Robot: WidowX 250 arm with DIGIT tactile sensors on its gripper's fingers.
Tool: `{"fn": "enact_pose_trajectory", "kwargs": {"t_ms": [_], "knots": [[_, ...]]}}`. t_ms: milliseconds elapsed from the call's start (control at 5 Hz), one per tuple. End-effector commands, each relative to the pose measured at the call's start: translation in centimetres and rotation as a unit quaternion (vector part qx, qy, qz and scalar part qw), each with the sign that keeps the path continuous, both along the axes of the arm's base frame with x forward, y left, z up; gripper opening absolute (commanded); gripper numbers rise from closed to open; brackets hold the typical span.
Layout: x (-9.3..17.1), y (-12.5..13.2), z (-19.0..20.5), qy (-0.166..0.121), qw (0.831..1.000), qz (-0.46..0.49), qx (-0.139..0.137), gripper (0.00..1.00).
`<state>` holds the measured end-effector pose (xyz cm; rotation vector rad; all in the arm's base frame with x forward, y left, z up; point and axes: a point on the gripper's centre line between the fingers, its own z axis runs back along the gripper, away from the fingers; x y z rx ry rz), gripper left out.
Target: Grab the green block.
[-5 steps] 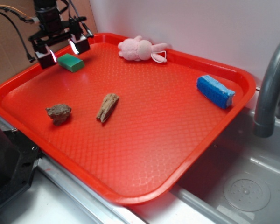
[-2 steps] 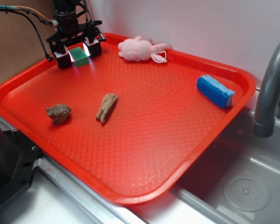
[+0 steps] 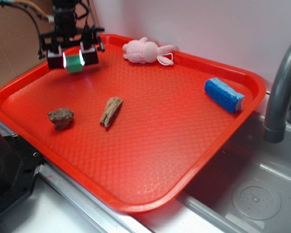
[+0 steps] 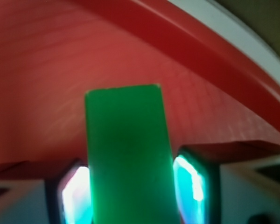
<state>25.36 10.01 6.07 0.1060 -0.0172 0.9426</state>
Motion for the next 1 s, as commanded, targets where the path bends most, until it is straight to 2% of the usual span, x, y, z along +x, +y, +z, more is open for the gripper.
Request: {"fn": "enact_pose_trajectory", "kwargs": {"t_ms": [0,200,400,600,800], "knots": [[-4.1,-3.4,11.2,-0.047,0.969,-0.240,0.024,0.00],[-4.4,-4.4,14.3,-0.061,0.956,-0.288,0.019,0.00],[-3.9,-6.8,16.3,-0.097,0.932,-0.348,0.010,0.00],[-3.8,-10.5,18.1,-0.111,0.918,-0.379,-0.026,0.00],[-4.5,-10.2,18.1,-0.097,0.923,-0.371,-0.037,0.00]]}}
